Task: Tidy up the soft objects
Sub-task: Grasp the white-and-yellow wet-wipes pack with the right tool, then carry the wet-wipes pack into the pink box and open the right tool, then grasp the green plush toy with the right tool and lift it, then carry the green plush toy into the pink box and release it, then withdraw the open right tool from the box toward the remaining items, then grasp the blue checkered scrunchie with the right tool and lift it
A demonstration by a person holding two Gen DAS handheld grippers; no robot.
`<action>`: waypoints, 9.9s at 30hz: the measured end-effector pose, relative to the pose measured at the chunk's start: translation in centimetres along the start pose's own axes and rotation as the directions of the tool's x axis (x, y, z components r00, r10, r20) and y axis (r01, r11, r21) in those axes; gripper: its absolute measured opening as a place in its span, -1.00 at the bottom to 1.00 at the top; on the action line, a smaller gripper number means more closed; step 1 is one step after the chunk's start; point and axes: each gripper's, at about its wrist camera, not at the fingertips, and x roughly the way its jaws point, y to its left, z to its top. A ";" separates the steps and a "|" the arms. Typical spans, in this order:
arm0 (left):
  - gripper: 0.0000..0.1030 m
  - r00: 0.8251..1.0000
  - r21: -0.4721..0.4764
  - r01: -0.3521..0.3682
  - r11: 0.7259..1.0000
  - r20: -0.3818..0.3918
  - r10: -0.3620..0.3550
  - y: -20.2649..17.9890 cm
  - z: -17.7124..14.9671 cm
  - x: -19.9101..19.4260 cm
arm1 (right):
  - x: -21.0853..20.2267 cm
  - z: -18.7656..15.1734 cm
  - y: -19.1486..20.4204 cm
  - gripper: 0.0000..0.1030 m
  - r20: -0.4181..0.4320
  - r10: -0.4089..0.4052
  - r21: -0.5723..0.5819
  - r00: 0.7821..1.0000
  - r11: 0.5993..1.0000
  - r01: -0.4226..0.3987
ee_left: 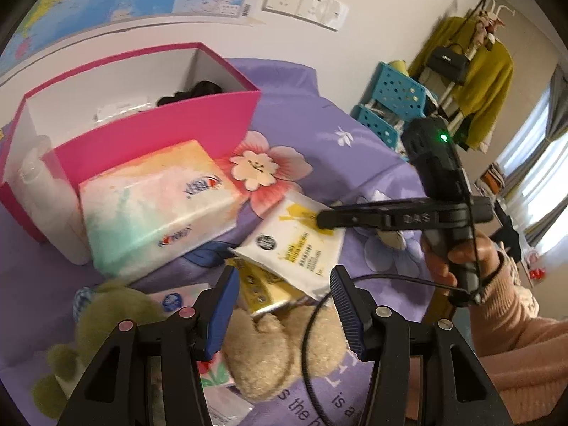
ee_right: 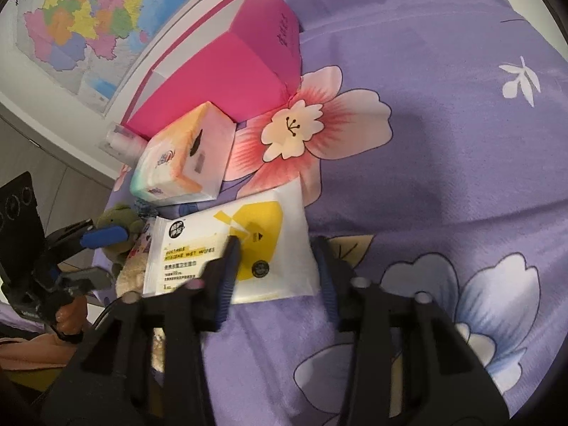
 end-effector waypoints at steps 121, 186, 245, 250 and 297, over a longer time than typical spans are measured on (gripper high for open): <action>0.26 0.982 -0.385 -0.063 0.921 0.141 0.126 12.7 -11.7 -7.9 | 9.7 1.2 19.7 0.00 -0.105 0.132 -0.474 0.986 0.865 -0.166; 0.24 0.898 -0.305 -0.286 0.908 0.245 0.365 17.3 7.8 -8.2 | 12.5 17.0 16.2 0.04 0.060 0.102 -0.323 0.993 0.943 -0.077; 0.23 0.848 -0.289 -0.383 0.877 0.267 0.458 14.9 -1.2 -10.2 | 3.3 10.9 16.0 0.04 0.094 0.208 -0.383 0.974 0.910 -0.158; 0.23 0.901 -0.206 -0.320 0.925 0.237 0.364 11.8 -3.4 -8.9 | 2.6 7.7 17.1 0.04 0.034 0.233 -0.435 0.972 0.879 -0.196; -0.46 0.948 -0.075 -0.059 0.995 0.307 0.079 5.9 -1.2 -9.9 | 0.3 5.2 21.8 -0.86 0.103 0.188 -0.573 0.977 0.814 -0.096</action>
